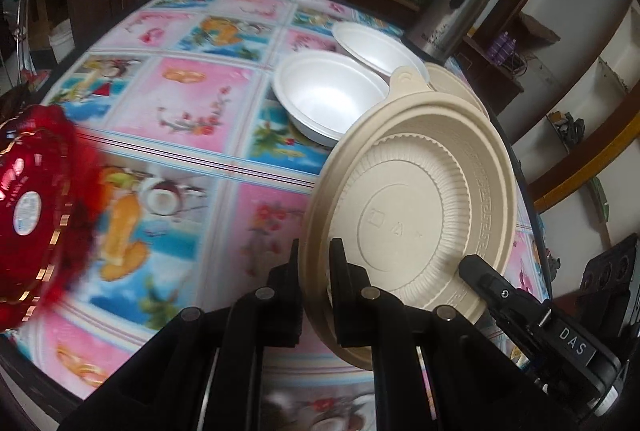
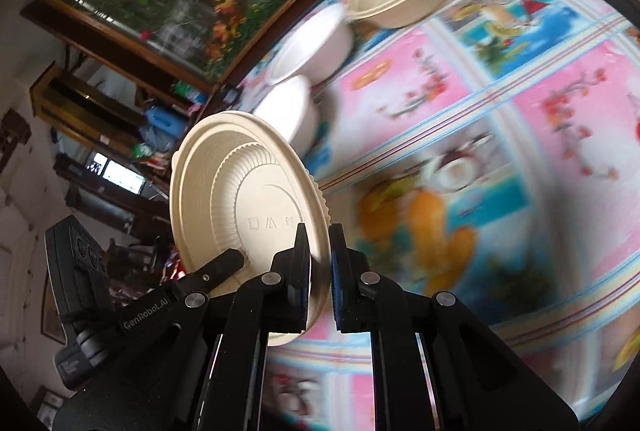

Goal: Organize plates and bowls
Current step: 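Lift the beige bowl and carry it onto the red plate stack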

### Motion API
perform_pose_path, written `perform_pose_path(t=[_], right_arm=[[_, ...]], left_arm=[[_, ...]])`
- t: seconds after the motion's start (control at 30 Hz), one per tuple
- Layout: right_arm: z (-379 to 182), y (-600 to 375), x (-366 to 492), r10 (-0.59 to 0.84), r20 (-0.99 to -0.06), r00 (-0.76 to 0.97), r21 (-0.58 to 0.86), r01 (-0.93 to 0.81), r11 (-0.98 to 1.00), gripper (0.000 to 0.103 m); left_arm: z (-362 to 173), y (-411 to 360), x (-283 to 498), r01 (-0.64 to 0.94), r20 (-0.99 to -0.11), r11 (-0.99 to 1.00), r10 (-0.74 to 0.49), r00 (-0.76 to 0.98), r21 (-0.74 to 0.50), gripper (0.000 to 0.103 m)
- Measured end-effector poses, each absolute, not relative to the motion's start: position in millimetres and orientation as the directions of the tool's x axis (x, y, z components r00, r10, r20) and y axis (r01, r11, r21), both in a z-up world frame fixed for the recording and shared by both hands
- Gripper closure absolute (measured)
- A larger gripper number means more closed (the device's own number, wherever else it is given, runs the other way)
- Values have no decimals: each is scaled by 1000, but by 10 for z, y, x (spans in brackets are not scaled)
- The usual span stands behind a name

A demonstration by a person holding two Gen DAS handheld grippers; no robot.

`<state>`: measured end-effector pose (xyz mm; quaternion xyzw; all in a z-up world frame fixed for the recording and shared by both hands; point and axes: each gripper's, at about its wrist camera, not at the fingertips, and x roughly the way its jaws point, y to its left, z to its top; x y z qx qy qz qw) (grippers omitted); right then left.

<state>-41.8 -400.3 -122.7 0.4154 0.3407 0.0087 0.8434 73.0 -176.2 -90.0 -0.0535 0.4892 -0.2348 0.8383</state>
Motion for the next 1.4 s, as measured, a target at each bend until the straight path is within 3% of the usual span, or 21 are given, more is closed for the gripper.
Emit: perform_pose_path(t=[0.57, 1.03, 1.4], right_arm=[[-871, -2444, 544, 488, -557, 672, 694, 55, 717, 94], [-1244, -1593, 1158, 611, -616, 497, 688, -39, 725, 94], [-1297, -1377, 1181, 549, -671, 498, 595, -81, 800, 94]], left_arm=[[-576, -106, 921, 170, -712, 907, -410, 570, -386, 94], [-975, 652, 1075, -53, -803, 934, -275, 528, -355, 93], [-1071, 779, 1139, -170, -849, 937, -187, 494, -305, 92]])
